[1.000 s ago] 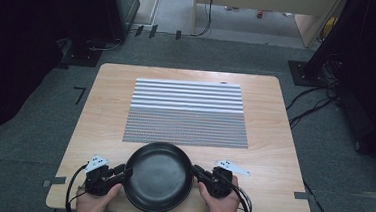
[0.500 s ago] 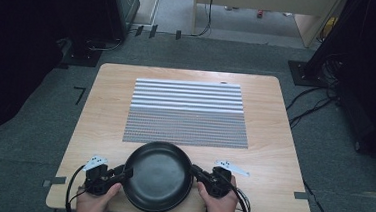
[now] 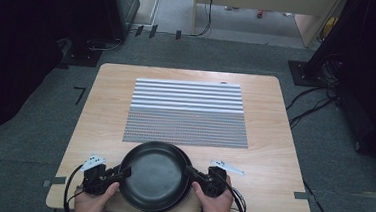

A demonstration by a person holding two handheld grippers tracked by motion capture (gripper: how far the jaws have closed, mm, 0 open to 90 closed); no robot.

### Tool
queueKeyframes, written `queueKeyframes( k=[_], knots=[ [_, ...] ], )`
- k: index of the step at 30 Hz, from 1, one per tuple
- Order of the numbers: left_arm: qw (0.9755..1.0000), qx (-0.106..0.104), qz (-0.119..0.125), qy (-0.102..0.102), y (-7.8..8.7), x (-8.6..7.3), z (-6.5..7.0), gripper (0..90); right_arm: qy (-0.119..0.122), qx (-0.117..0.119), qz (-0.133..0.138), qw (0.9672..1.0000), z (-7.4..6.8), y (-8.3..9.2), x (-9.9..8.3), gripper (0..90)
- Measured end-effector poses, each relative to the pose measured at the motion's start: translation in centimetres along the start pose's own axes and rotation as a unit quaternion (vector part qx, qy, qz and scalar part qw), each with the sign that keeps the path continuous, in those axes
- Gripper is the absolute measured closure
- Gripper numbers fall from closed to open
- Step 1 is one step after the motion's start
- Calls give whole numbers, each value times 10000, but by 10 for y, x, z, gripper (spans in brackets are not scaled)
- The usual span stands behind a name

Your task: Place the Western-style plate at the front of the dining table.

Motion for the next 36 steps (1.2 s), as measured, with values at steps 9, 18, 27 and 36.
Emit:
queueKeyframes(
  k=[9, 18, 27, 36],
  knots=[
    [9997, -207, -56, 69, 4, 0, -3, 699, 59, -43, 17, 10000, 0, 0, 0, 836],
    [9990, -397, -107, 147, 5, -1, -4, 727, -60, -327, 262, 9991, -3, -5, 2, 846],
    [9977, -587, 18, 352, 10, 3, -8, 761, -615, 126, 324, 9975, 1, -4, 2, 866],
    [9979, -543, -35, 343, 11, 3, -10, 759, -434, 37, 239, 9988, -2, -8, -1, 856]
  ],
)
Point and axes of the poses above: each handheld gripper's, and its own axes: y roughly backward along the jaws, x roughly out of its top, z roughly to its right, the point moved 6 cm from there along -y, roughly forward along the jaws, and after that the axes turned 5 degrees about -z, right-handed, at the moved point
